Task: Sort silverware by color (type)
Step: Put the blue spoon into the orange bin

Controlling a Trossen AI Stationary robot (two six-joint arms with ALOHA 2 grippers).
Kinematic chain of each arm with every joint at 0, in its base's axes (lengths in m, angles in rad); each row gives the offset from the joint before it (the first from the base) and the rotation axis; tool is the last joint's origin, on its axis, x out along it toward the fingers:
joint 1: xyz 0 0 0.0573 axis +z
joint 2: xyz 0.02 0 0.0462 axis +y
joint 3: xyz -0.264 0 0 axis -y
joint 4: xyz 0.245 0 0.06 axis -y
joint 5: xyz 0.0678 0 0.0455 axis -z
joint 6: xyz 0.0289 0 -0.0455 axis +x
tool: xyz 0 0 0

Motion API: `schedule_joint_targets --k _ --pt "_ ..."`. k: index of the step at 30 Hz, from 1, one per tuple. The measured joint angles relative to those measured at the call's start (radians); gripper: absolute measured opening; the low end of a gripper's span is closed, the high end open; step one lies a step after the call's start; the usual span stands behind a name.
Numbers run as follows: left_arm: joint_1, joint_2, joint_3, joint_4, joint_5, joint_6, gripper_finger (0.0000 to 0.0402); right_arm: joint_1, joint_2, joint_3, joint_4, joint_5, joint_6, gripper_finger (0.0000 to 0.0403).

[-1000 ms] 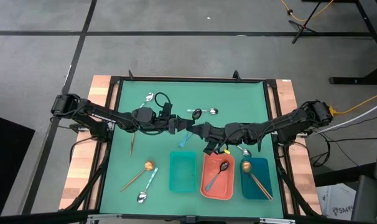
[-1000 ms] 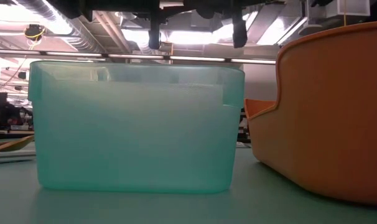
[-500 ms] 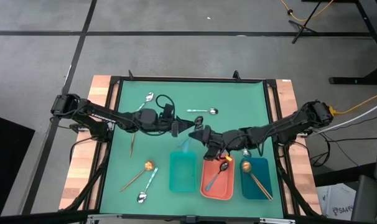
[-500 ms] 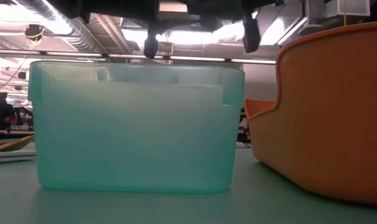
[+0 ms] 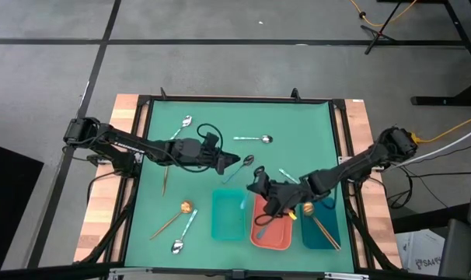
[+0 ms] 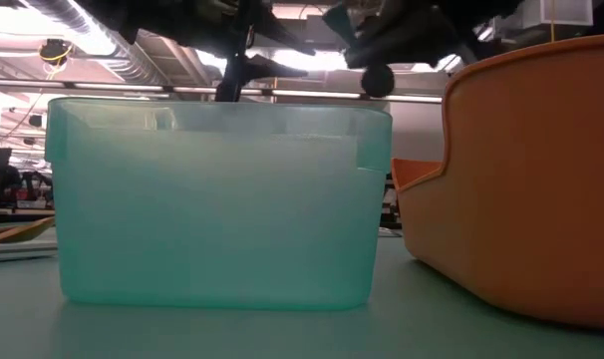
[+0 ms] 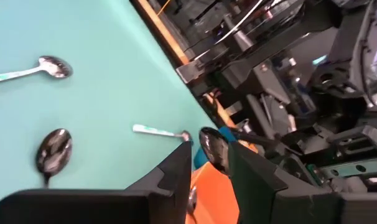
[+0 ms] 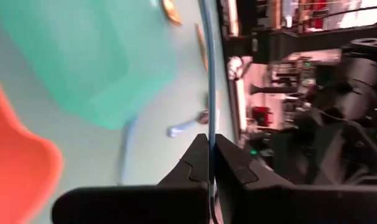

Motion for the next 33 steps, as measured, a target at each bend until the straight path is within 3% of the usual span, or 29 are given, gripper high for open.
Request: schedule_joint_targets --k 5,11,17,22,27,33 --pt "0.0 0.0 0.0 -0.017 -0.001 0.005 0.0099 0.039 0.0 0.0 -0.074 -0.024 0.105 0.0003" --pt "0.0 0.0 0.0 -0.033 -0.001 0.006 0.0099 0.062 0.0 0.04 -0.234 -0.183 0.3 0.0003" --pt "0.0 0.0 0.0 -0.045 -0.001 0.018 0.0098 0.06 0.0 0.212 -0.571 -0.419 0.542 0.0003" --pt "0.0 0.0 0.0 -0.044 -0.001 0.032 0.0098 0.046 -0.002 0.301 -0.692 -0.68 0.709 0.0003" --pt "0.0 0.0 0.0 -0.044 -0.001 0.032 0.0098 0.04 -0.002 0.309 -0.714 -0.828 0.748 0.0003" --pt "0.0 0.0 0.0 -0.044 -0.001 0.05 0.0098 0.031 -0.002 0.309 -0.728 -0.87 0.745 0.0003"
